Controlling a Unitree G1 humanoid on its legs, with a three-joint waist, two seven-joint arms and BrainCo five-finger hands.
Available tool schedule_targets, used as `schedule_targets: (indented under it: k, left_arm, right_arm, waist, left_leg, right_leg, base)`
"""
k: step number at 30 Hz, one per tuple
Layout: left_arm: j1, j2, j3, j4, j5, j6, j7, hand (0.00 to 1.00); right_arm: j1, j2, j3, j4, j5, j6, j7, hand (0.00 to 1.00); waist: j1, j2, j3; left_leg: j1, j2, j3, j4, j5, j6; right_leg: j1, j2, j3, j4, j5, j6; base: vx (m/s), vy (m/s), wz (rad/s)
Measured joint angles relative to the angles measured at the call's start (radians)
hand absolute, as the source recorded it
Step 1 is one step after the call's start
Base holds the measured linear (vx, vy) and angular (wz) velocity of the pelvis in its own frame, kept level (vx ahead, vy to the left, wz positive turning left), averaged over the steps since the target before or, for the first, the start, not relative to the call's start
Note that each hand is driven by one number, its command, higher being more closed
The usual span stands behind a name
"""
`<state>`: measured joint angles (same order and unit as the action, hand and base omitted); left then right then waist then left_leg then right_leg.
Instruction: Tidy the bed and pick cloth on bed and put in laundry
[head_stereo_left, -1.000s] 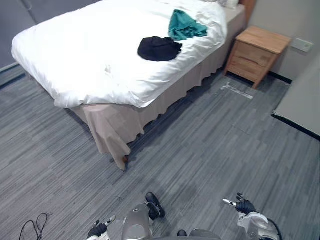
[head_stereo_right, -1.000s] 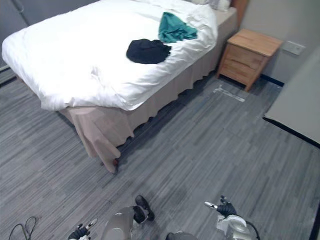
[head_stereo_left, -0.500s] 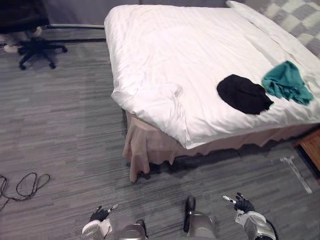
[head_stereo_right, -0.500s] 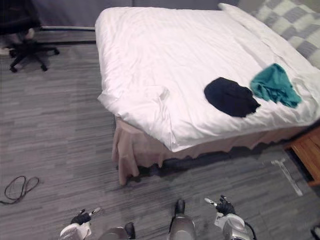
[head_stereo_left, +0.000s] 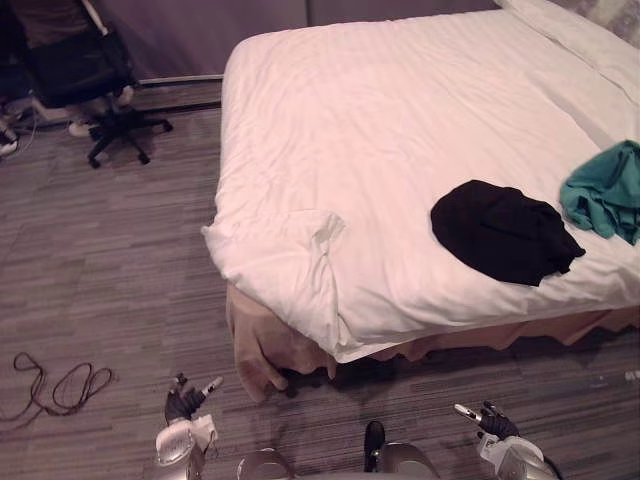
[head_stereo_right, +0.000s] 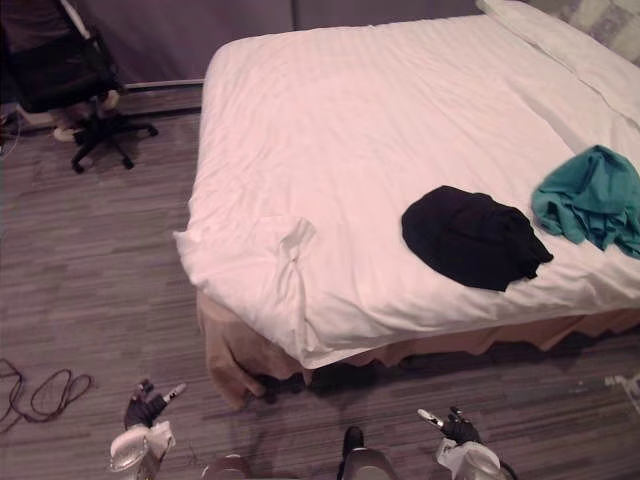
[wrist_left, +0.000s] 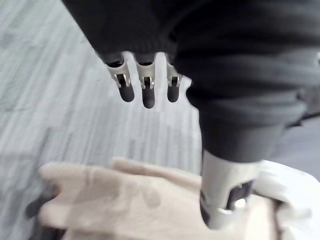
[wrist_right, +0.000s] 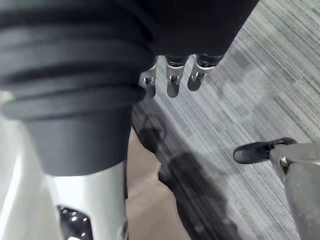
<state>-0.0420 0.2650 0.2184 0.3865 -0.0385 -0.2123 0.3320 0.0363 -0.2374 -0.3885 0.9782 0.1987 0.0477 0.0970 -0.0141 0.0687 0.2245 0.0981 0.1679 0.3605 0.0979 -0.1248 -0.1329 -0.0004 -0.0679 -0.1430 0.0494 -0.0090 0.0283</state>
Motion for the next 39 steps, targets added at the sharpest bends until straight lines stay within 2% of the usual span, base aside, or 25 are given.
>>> schedule_targets:
  k: [3,7,9,13,16,18,19,22,26,31,34,39]
  left_arm:
    - [-0.066,0.079,-0.004,-0.118,0.019,0.002,0.012,0.00]
    - [-0.136,0.176,-0.039,-0.137,0.018,0.016,0.004,0.00]
    - [-0.177,0.214,-0.105,-0.135,0.023,0.046,-0.033,0.00]
    - [-0.265,0.235,-0.237,-0.039,0.069,0.101,-0.087,0.00]
    - [-0.351,0.235,-0.331,0.066,0.159,0.157,-0.104,0.00]
    - [-0.426,0.235,-0.375,0.166,0.260,0.209,-0.125,0.00]
    - [-0.443,0.235,-0.377,0.199,0.290,0.220,-0.133,1.00]
    - [-0.501,0.235,-0.398,0.314,0.375,0.249,-0.140,1.00]
    - [-0.550,0.235,-0.405,0.356,0.444,0.252,-0.128,1.00]
    - [-0.549,0.248,-0.434,0.334,0.506,0.268,-0.194,1.00]
    - [-0.488,0.251,-0.444,0.284,0.508,0.288,-0.244,1.00]
    - [-0.264,0.221,-0.380,0.204,0.406,0.331,-0.258,1.00]
  right_arm:
    - [0.035,0.002,0.000,0.000,0.001,-0.014,-0.021,0.00]
    - [0.053,0.017,0.002,0.000,0.001,-0.033,-0.036,0.00]
    - [0.055,0.035,0.009,0.000,0.000,-0.044,-0.037,0.00]
    - [0.054,0.044,0.053,-0.009,0.000,-0.049,-0.038,0.00]
    - [0.047,0.043,0.084,-0.028,0.001,-0.048,-0.039,0.00]
    - [0.035,0.043,0.091,-0.038,0.008,-0.050,-0.039,0.00]
    - [0.031,0.043,0.093,-0.047,0.011,-0.051,-0.039,0.00]
    - [0.025,0.040,0.120,-0.071,0.041,-0.064,-0.041,0.00]
    - [0.021,0.039,0.128,-0.099,0.050,-0.067,-0.044,0.00]
    - [-0.049,0.006,0.119,-0.119,0.159,-0.066,-0.053,0.00]
    - [-0.087,-0.044,0.083,-0.198,0.198,-0.063,-0.067,0.00]
    - [-0.163,-0.207,-0.035,-0.339,0.216,-0.019,-0.170,0.00]
  waist:
    - [-0.012,-0.001,0.000]
    - [-0.030,0.000,0.000]
    - [-0.034,0.000,0.000]
    - [-0.046,-0.002,0.001]
    - [-0.062,-0.018,0.013]
    - [-0.084,-0.035,0.047]
    - [-0.090,-0.041,0.058]
    - [-0.104,-0.059,0.081]
    - [-0.113,-0.055,0.102]
    - [-0.114,-0.051,0.105]
    - [-0.114,-0.048,0.104]
    - [-0.101,-0.011,0.069]
  left_leg:
    - [0.014,-0.029,0.000,-0.030,0.012,0.009]
    - [0.029,-0.043,0.010,-0.063,0.024,0.014]
    - [0.029,-0.041,0.017,-0.068,0.026,0.012]
    - [0.034,-0.038,0.056,-0.095,0.041,0.006]
    - [0.015,-0.035,0.086,-0.097,0.050,0.005]
    - [0.006,-0.033,0.107,-0.097,0.057,0.001]
    - [0.005,-0.032,0.115,-0.098,0.059,0.000]
    - [-0.010,-0.025,0.158,-0.098,0.062,-0.005]
    - [-0.013,-0.018,0.183,-0.100,0.064,-0.008]
    - [-0.003,-0.024,0.208,-0.103,0.062,-0.010]
    - [0.026,-0.025,0.208,-0.103,0.060,-0.011]
    - [0.043,-0.027,0.198,-0.113,0.052,-0.008]
  right_leg:
    - [0.012,-0.022,-0.009,-0.021,0.009,0.014]
    - [0.026,-0.027,-0.009,-0.049,0.023,0.023]
    - [0.025,-0.022,-0.004,-0.066,0.039,0.019]
    - [0.010,-0.011,0.024,-0.090,0.064,0.014]
    - [-0.028,-0.005,0.050,-0.090,0.080,0.012]
    - [-0.048,-0.001,0.068,-0.092,0.092,0.010]
    - [-0.054,0.001,0.074,-0.092,0.096,0.010]
    - [-0.089,0.009,0.100,-0.104,0.110,0.019]
    - [-0.100,0.018,0.112,-0.109,0.125,0.008]
    - [-0.096,0.013,0.119,-0.109,0.129,0.019]
    - [-0.062,0.007,0.104,-0.109,0.121,0.030]
    - [-0.032,0.004,0.077,-0.126,0.115,0.037]
  base:
    - [0.04,0.076,0.06]
    - [0.01,0.027,0.00]
    - [-0.03,-0.006,-0.10]
    - [-0.07,-0.024,-0.26]
    - [-0.11,-0.043,-0.30]
    - [-0.12,-0.049,-0.25]
    - [-0.12,-0.048,-0.37]
    - [-0.09,-0.057,-0.41]
    - [0.00,-0.044,-0.15]
    - [0.00,0.001,-0.06]
    - [-0.01,0.016,0.07]
    - [-0.02,-0.004,0.10]
